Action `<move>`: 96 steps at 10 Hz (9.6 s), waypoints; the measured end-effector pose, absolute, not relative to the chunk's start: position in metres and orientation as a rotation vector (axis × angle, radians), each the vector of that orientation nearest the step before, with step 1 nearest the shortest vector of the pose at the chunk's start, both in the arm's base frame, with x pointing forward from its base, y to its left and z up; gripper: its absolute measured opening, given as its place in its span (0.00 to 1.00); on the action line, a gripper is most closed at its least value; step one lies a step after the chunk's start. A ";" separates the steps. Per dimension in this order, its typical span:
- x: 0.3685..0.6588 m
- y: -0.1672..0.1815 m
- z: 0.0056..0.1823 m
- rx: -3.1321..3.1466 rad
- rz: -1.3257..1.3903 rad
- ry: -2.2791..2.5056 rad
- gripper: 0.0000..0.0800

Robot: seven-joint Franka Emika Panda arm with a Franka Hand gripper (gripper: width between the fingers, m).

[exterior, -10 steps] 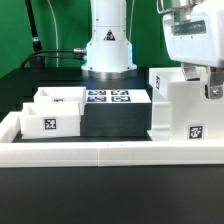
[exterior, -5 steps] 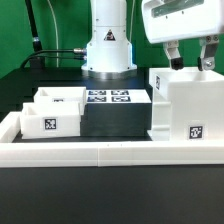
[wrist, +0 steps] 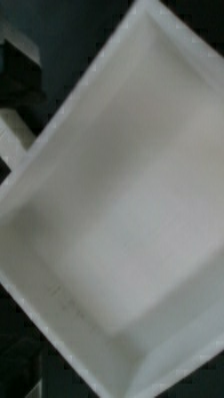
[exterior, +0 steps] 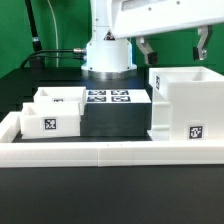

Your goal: Assemble drawer

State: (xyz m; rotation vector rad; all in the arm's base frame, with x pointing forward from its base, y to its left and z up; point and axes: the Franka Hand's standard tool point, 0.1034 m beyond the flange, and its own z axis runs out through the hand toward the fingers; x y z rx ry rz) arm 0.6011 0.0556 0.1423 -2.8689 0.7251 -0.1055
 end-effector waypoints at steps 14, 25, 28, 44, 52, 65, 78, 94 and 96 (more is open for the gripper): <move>0.559 -0.041 0.119 -3.056 -0.144 -0.146 0.81; 0.518 -0.095 0.066 -3.111 -0.057 -0.173 0.81; 0.518 -0.095 0.066 -3.112 -0.057 -0.173 0.81; 0.490 -0.093 0.006 -3.151 0.007 -0.198 0.80; 0.490 -0.093 0.006 -3.151 0.008 -0.197 0.05; 0.488 -0.090 0.014 -3.084 0.042 -0.633 0.05; 0.506 -0.076 0.019 -2.413 0.134 -2.068 0.05; 0.523 -0.053 0.020 -2.269 0.165 -2.185 0.05; 0.525 -0.048 0.020 -2.301 0.160 -2.153 0.05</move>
Offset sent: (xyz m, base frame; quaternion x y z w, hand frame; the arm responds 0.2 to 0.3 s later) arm 0.0000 0.0000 0.0000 0.0000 0.0000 -0.1296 0.9916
